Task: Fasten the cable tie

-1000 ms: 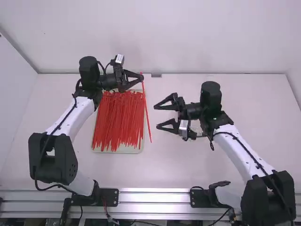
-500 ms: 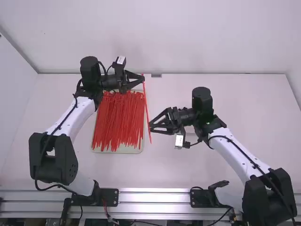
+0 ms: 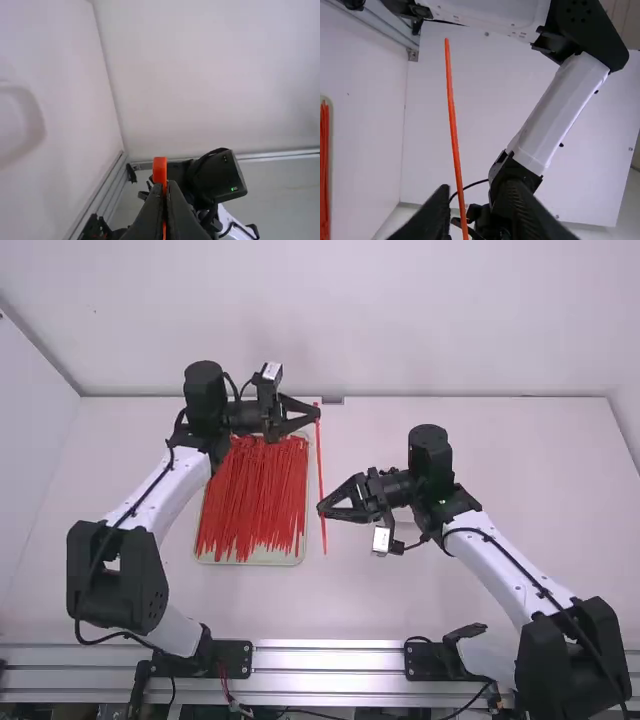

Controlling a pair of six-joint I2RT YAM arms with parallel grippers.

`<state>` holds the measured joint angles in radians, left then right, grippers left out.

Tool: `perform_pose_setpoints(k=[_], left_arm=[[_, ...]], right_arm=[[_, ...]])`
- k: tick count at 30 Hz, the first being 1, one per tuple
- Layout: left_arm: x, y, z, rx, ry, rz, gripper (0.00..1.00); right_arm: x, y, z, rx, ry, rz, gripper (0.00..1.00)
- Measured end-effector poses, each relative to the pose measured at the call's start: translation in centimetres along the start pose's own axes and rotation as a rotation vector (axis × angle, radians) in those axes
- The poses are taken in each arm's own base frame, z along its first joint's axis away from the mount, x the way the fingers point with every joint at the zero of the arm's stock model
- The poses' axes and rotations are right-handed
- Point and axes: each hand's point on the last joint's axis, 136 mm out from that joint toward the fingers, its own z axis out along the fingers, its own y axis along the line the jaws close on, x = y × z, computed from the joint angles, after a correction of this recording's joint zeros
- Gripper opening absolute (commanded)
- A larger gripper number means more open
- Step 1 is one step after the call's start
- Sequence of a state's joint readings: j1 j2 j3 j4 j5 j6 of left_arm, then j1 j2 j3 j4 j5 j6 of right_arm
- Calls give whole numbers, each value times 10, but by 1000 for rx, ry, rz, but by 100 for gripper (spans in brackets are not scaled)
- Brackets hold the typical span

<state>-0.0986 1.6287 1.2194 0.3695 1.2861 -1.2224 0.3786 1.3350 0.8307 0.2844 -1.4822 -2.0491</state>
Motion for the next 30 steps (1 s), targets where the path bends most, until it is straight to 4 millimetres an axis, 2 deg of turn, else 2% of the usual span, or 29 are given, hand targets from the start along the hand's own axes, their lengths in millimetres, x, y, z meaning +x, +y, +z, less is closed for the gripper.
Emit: perform_pose_setpoints(k=[7, 17, 30], left_arm=[[-2, 1, -1, -4, -11, 9, 2], [-6, 3, 0, -15, -37, 9, 2], [-7, 2, 0, -14, -38, 31, 2]], right_arm=[[0, 0, 0, 0, 0, -2, 20], [6, 1, -9, -5, 32, 2, 0], [6, 1, -9, -4, 33, 43, 0]])
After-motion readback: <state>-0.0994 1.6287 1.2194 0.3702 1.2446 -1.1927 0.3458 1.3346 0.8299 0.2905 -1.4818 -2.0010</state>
